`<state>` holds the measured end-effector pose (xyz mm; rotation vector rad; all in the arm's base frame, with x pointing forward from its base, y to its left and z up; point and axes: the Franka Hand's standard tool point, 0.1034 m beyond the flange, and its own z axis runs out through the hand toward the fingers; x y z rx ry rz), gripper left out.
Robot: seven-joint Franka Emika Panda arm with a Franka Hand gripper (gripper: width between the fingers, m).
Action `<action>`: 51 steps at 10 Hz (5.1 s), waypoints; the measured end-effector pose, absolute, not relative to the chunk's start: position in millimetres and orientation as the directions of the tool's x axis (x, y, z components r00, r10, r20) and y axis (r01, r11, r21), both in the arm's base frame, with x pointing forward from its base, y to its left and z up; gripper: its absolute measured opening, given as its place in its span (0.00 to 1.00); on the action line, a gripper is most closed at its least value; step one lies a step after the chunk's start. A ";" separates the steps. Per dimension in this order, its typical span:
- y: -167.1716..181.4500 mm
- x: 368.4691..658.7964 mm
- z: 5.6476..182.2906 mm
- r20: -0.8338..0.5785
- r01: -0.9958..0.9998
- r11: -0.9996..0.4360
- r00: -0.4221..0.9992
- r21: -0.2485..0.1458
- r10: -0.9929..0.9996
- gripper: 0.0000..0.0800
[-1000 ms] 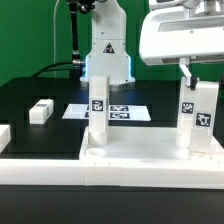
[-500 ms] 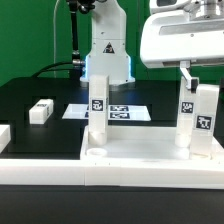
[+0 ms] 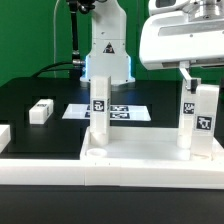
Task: Assemble desk
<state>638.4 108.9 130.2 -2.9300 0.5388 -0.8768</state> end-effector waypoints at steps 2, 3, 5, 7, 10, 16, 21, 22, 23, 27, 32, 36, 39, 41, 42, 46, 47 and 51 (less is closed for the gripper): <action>108.9 638.3 130.1 0.526 -0.316 -0.940 0.781 -0.131 -0.336 0.75; 108.9 638.3 130.1 0.527 -0.315 -0.940 0.781 -0.130 -0.335 0.75; 108.9 638.3 130.1 0.527 -0.314 -0.940 0.782 -0.130 -0.334 0.81; 108.9 638.3 130.1 0.527 -0.314 -0.941 0.782 -0.130 -0.333 0.81; 104.9 638.2 142.9 0.434 -0.363 -0.925 0.819 -0.114 -0.375 0.81; 89.3 653.1 169.4 0.241 -0.428 -0.900 0.868 -0.079 -0.434 0.81; 93.4 660.2 164.2 0.199 -0.460 -0.880 0.857 -0.120 -0.475 0.81; 92.2 659.2 157.6 0.194 -0.464 -0.879 0.857 -0.111 -0.477 0.81; 92.8 659.7 150.0 0.191 -0.470 -0.877 0.856 -0.102 -0.481 0.81; 105.2 658.8 116.3 0.182 -0.520 -0.851 0.832 -0.076 -0.524 0.81; 105.9 658.0 114.6 0.179 -0.550 -0.831 0.812 -0.081 -0.555 0.49; 98.3 655.9 113.5 0.151 -0.736 -0.669 0.653 -0.108 -0.742 0.37; 85.2 648.0 111.5 0.060 -0.947 -0.269 0.263 -0.176 -0.963 0.37; 83.2 638.2 111.2 -0.066 -0.977 0.020 -0.006 -0.212 -0.998 0.38; 87.7 636.9 111.1 -0.103 -0.970 0.153 -0.135 -0.191 -0.985 0.38; 93.6 637.3 111.3 -0.075 -0.980 0.042 -0.028 -0.192 -0.997 0.43; 100.0 641.0 114.6 -0.033 -0.967 -0.156 0.165 -0.200 -0.986 0.69; 104.2 642.8 116.5 0.039 -0.845 -0.495 0.498 -0.204 -0.866 0.81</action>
Offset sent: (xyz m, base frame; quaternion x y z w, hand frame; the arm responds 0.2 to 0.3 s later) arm 0.0000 0.0000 0.0000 0.0000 0.0000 0.0000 1.0000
